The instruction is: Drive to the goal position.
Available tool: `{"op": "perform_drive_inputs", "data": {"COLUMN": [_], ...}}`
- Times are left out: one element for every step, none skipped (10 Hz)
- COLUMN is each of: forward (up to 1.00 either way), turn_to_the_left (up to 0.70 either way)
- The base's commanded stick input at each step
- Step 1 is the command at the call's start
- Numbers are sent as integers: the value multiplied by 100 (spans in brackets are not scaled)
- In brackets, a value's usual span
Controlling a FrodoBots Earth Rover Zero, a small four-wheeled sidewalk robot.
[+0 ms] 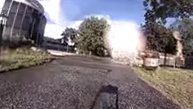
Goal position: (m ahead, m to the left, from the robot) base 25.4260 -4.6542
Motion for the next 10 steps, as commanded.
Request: {"op": "perform_drive_inputs", "data": {"forward": [50,50,50,50,50,50,50,50,50,50], "turn_to_the_left": [0,0,0,0,0,0,0,0,0,0]}}
